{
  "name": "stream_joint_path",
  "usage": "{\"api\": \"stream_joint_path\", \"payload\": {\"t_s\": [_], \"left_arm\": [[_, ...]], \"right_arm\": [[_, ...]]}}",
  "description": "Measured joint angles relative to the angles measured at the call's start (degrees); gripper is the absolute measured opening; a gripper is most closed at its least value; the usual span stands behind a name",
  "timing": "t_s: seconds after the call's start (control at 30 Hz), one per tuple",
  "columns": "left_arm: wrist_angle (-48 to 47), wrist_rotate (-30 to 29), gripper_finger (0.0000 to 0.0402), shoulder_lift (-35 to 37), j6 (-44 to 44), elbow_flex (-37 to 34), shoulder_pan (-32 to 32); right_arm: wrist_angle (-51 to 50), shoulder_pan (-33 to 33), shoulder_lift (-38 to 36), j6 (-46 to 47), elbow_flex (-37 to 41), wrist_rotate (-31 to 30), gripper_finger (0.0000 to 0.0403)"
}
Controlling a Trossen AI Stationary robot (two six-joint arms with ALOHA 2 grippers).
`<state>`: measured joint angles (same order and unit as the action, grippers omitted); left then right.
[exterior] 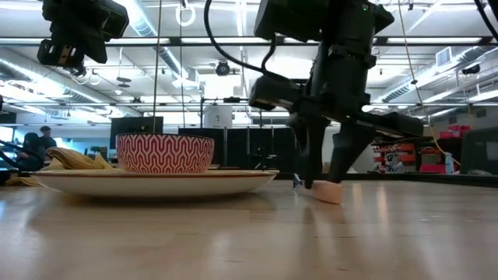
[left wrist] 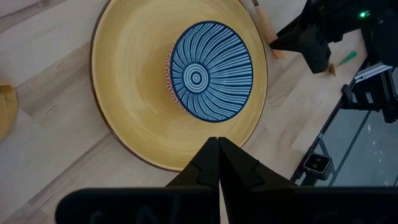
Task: Set table place
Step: Put the orange fork to the right side of the yellow plate
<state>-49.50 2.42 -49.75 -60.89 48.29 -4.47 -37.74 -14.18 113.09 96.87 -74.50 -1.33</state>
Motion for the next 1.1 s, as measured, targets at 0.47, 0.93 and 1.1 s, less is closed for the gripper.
{"api": "stream_joint_path", "payload": {"t_s": [0.47,0.93,1.1], "left_arm": [[0.33,0.00,0.0009,0.01,0.00,0.02,0.00],[0.40,0.00,0.0009,0.02,0.00,0.02,0.00],[1.00,0.00,0.0009,0.00,0.00,0.02,0.00]], "right_arm": [[-3.48,0.11,-9.49,-4.22,-0.02,-9.96,0.0110],[-12.71,5.69,-11.10,-12.12,0.32,-10.77,0.0016],[-10.33,6.61,-10.56,-14.14,2.09,-8.46,0.0012]]}}
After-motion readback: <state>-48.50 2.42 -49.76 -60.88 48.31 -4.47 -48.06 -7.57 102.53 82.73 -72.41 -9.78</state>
